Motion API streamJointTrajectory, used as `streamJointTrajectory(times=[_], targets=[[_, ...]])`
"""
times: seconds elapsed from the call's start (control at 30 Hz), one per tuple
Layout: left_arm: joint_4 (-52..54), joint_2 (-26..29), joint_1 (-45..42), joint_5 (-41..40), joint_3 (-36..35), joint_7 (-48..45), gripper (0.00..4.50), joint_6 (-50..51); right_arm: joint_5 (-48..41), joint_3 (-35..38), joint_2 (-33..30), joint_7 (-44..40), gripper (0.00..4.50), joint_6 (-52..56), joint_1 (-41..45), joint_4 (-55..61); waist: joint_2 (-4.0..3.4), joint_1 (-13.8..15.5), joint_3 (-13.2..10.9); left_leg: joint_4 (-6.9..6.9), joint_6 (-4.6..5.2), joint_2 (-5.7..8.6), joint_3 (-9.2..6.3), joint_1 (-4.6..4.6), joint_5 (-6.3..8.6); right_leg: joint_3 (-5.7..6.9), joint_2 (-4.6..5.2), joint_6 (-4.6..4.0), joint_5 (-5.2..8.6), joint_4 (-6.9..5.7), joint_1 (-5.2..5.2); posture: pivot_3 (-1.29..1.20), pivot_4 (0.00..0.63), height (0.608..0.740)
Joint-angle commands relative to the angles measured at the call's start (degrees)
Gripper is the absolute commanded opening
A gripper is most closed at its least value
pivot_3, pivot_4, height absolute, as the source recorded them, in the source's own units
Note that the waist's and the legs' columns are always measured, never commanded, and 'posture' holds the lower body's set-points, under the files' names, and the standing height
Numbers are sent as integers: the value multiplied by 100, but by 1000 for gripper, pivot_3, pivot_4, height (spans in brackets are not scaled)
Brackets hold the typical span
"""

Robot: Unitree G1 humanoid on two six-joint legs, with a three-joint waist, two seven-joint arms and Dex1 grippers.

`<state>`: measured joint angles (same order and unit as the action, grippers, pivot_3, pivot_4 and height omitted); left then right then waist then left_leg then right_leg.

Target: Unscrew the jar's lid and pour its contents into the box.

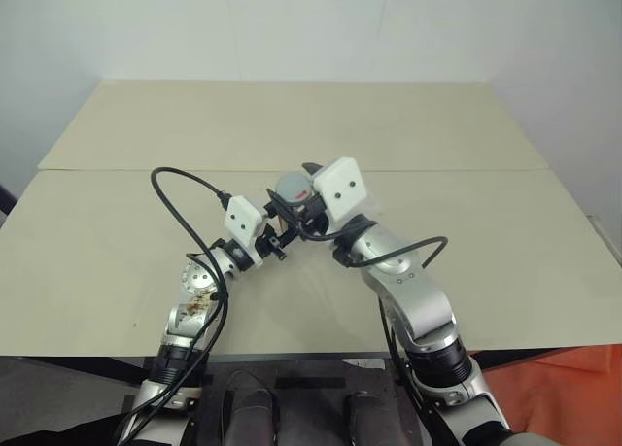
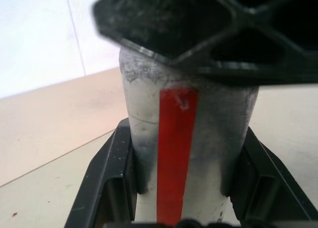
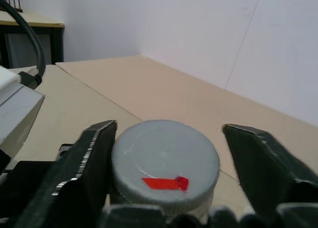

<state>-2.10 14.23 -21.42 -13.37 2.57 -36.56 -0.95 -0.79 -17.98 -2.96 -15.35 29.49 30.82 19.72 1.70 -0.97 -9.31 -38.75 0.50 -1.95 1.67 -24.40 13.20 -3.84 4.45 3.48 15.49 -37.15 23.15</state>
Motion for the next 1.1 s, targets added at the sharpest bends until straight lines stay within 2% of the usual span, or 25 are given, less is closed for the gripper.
streamJointTrajectory(times=[0.03, 0.23, 0.47, 0.6, 0.77, 0.9, 1.0, 1.1], targets=[[66, -2, -74, -3, 30, -42, 1965, -92, 44, 92, -1, 23, 2793, -149, 45, 202, 0, 1, 0, 0, 0, 0, 0, 0, 0, 0, 0, 0, 0, 0, 0, 0, 150, 740], [126, 31, -59, -16, 22, -62, 1965, -68, 65, 78, -49, -4, 2792, -127, 82, 157, 0, 1, 0, 0, 0, 0, 0, 0, 0, 0, 0, 0, 0, 0, -1, 0, 150, 740], [555, 307, 148, -368, -41, -435, 1965, 158, -328, 291, -436, -649, 2792, -94, 276, 193, 0, -7, 0, 0, 0, -1, 0, 1, 0, 0, 0, 0, 0, -1, 0, 0, 150, 740], [977, 570, 307, -798, -33, -847, 1965, 409, -1335, 732, -911, -1652, 2792, 44, 426, 317, 0, -2, 0, -1, 0, -1, -1, 1, 0, 1, 0, 0, 0, 0, -3, 0, 150, 740], [1492, 800, 509, -1056, 109, -1268, 1965, 609, -2297, 943, -1696, -3169, 2792, -62, 704, 146, -1, 1, -1, -1, 1, -1, -2, 2, 0, 2, 1, 0, 0, 3, -7, 0, 150, 740], [1755, 838, 525, -1264, 158, -1356, 1965, 871, -2665, 927, -2122, -4104, 2792, -158, 978, -205, -2, 0, -2, -1, 1, -3, -2, 8, 0, 3, -1, 0, 0, 4, -11, 0, 150, 740], [1833, 844, 462, -1436, 171, -1490, 1965, 1009, -3044, 958, -2319, -5181, 2792, -320, 1311, -745, -2, -9, -2, -1, 1, -3, -1, 9, 0, 2, -2, 0, 0, 2, -11, 0, 150, 740], [1831, 870, 423, -1476, 209, -1602, 1965, 1061, -3036, 802, -2477, -6195, 2792, -697, 1627, -1387, -2, -1, -2, -1, 1, -4, 0, 8, 0, 2, -2, 0, 0, 3, -10, 0, 150, 740]])
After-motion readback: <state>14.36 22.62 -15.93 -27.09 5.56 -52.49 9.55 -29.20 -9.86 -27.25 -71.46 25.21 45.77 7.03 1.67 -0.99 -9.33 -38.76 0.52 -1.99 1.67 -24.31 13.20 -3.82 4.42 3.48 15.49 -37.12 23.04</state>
